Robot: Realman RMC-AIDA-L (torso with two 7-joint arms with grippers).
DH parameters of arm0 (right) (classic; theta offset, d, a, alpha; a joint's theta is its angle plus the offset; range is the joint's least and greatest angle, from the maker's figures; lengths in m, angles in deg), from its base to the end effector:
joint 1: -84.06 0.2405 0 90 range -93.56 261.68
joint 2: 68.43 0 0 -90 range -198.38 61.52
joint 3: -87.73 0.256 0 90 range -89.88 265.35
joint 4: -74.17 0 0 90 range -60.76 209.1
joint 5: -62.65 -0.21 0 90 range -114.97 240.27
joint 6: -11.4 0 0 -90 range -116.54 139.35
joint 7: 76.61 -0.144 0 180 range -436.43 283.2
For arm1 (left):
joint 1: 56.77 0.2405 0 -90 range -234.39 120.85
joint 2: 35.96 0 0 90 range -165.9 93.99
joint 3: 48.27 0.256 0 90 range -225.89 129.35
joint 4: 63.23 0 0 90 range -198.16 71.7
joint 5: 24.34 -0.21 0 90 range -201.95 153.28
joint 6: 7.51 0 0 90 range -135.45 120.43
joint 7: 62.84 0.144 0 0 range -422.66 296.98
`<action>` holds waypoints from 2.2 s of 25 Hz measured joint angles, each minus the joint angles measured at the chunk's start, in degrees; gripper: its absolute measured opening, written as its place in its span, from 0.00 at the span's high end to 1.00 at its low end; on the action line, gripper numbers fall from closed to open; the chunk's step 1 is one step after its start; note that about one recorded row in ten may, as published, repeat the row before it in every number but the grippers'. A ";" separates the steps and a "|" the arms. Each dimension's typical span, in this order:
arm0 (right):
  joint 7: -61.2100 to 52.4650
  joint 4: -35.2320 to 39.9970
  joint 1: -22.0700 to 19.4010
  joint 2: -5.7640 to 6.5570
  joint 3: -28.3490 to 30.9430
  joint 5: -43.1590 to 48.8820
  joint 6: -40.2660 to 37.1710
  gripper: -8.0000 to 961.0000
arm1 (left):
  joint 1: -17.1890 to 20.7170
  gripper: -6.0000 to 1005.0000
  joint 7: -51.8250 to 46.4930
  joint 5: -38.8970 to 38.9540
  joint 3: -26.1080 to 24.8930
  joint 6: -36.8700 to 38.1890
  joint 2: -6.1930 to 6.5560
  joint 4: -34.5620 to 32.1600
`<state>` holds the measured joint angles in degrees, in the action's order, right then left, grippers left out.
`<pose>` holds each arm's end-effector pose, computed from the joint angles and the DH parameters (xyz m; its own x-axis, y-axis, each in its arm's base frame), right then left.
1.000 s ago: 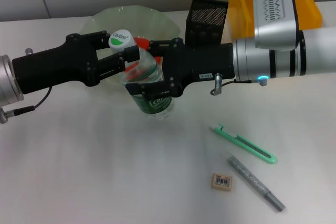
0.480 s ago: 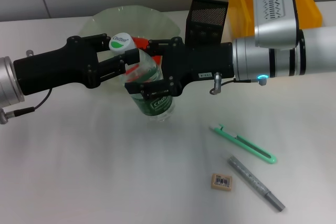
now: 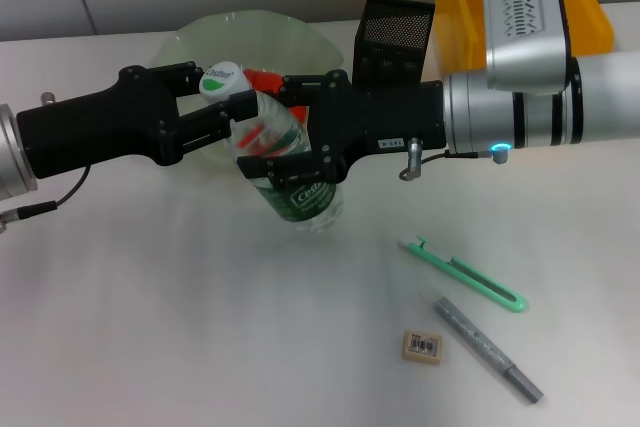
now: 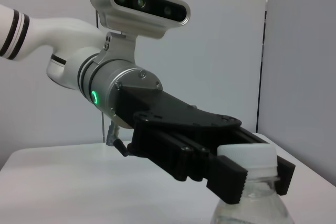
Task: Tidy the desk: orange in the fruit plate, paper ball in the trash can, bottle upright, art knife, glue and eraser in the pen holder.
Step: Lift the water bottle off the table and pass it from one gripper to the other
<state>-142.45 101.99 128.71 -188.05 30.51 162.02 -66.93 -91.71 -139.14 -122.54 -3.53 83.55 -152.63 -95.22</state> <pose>0.1651 0.3769 -0.0546 0.8700 -0.0215 -0.4926 -0.1209 -0.9779 -0.1708 -0.2163 0.3540 0.0108 0.7078 0.2148 0.6729 0.3784 -0.9198 -0.1044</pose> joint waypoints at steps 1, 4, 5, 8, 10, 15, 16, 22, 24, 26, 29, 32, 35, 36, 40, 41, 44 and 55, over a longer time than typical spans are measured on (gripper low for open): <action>-0.01 0.00 0.00 0.00 0.09 0.00 -0.01 0.20 | -0.01 0.55 -0.03 0.01 0.00 -0.02 0.05 -0.01; -0.05 0.07 0.00 0.00 0.15 0.01 -0.03 0.20 | -0.06 0.55 -0.07 0.02 0.00 -0.04 0.08 -0.01; -0.10 0.11 0.00 0.00 0.15 0.01 -0.04 0.20 | -0.07 0.55 -0.08 0.03 0.02 -0.02 0.08 -0.01; -0.20 0.19 0.00 -0.01 -0.10 -0.41 -0.04 0.20 | -0.13 0.55 -0.08 0.14 0.04 0.16 0.05 -0.02; -0.24 0.24 0.02 -0.01 -0.19 -0.74 -0.04 0.20 | -0.18 0.55 -0.08 0.16 0.04 0.21 -0.05 -0.02; -0.31 0.22 0.30 0.00 -0.23 -0.99 -0.03 0.20 | -0.24 0.55 -0.08 0.12 0.09 0.27 -0.33 -0.02; -0.49 0.20 0.33 0.01 -0.25 -0.99 -0.03 0.20 | -0.26 0.55 -0.08 0.13 0.17 0.28 -0.35 -0.02; -2.33 0.42 0.55 0.17 -0.49 -0.91 0.07 0.22 | -0.36 0.55 -0.07 0.07 0.72 0.31 -0.45 -0.01; -4.14 1.23 0.60 0.24 -1.70 -0.85 0.54 0.23 | -0.37 0.55 -0.07 0.01 0.79 0.33 -0.46 0.01; -6.78 3.15 0.38 0.26 -4.15 -0.86 1.57 0.24 | -0.37 0.55 -0.08 -0.04 0.83 0.37 -0.48 0.02; -10.15 5.91 -0.16 0.29 -7.50 -0.85 2.81 0.24 | -0.38 0.55 -0.08 -0.06 0.84 0.47 -0.49 0.02; -12.63 7.97 -0.50 0.36 -9.00 -0.55 3.09 0.24 | -0.40 0.55 -0.08 -0.05 0.83 0.53 -0.49 0.02; -14.68 9.45 -0.63 0.37 -9.10 0.43 3.10 0.24 | -0.41 0.55 -0.08 -0.02 0.85 0.52 -0.49 0.00; -15.82 10.28 -0.67 0.37 -9.17 1.11 3.10 0.24 | -0.41 0.55 -0.08 -0.01 0.87 0.52 -0.48 0.00; -17.04 11.25 -0.77 0.35 -9.22 1.71 3.11 0.24 | -0.41 0.55 -0.07 0.07 1.06 0.52 -0.45 -0.01; -17.49 11.67 -0.82 0.35 -9.24 1.92 3.06 0.24 | -0.41 0.55 -0.07 0.10 1.17 0.52 -0.45 -0.02; -18.81 13.27 -1.26 0.35 -9.66 2.45 2.85 0.24 | -0.41 0.55 -0.09 0.15 1.38 0.52 -0.45 -0.01; -20.44 17.42 -2.18 0.35 -12.19 2.58 2.75 0.24 | -0.44 0.55 -0.26 0.03 1.42 0.63 -0.49 0.00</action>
<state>-162.89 119.40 126.53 -187.69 18.32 164.60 -64.18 -92.15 -139.39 -122.51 -2.11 84.18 -153.12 -95.22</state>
